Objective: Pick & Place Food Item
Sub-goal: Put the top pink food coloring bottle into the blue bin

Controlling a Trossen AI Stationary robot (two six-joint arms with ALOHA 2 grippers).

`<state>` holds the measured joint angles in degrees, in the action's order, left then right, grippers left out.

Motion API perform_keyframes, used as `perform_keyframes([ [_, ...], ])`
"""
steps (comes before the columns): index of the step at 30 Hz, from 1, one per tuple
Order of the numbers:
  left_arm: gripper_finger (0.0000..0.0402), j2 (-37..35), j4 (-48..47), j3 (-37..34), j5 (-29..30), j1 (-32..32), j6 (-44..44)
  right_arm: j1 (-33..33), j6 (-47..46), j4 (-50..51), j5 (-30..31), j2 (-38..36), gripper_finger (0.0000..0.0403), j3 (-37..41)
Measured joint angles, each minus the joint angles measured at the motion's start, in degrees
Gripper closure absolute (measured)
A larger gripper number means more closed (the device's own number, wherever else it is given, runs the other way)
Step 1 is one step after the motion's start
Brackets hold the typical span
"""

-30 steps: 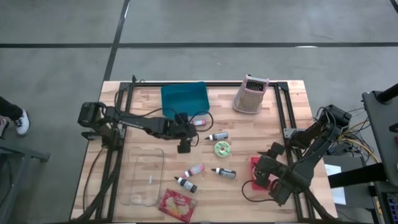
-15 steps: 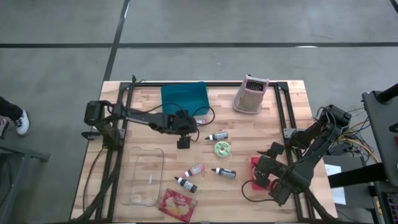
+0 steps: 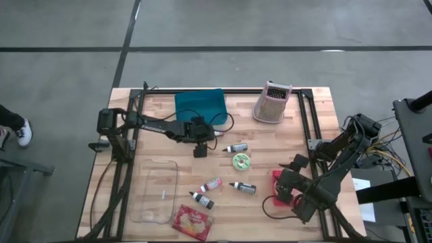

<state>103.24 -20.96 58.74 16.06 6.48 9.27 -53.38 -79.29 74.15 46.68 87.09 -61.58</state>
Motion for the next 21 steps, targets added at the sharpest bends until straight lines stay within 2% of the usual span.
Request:
perform_keyframes([
  [12, 0.0073, 0.17, 1.21, 0.0, -3.0, 2.44, 0.9, -0.01, 0.0, -0.26, 0.0, 0.0, 0.0177, 0.0],
  [21, 0.0102, 1.72, 1.69, 0.0, -4.73, 2.89, 1.04, -0.01, 0.0, -0.55, 0.0, 0.0, 0.0177, 0.0],
])
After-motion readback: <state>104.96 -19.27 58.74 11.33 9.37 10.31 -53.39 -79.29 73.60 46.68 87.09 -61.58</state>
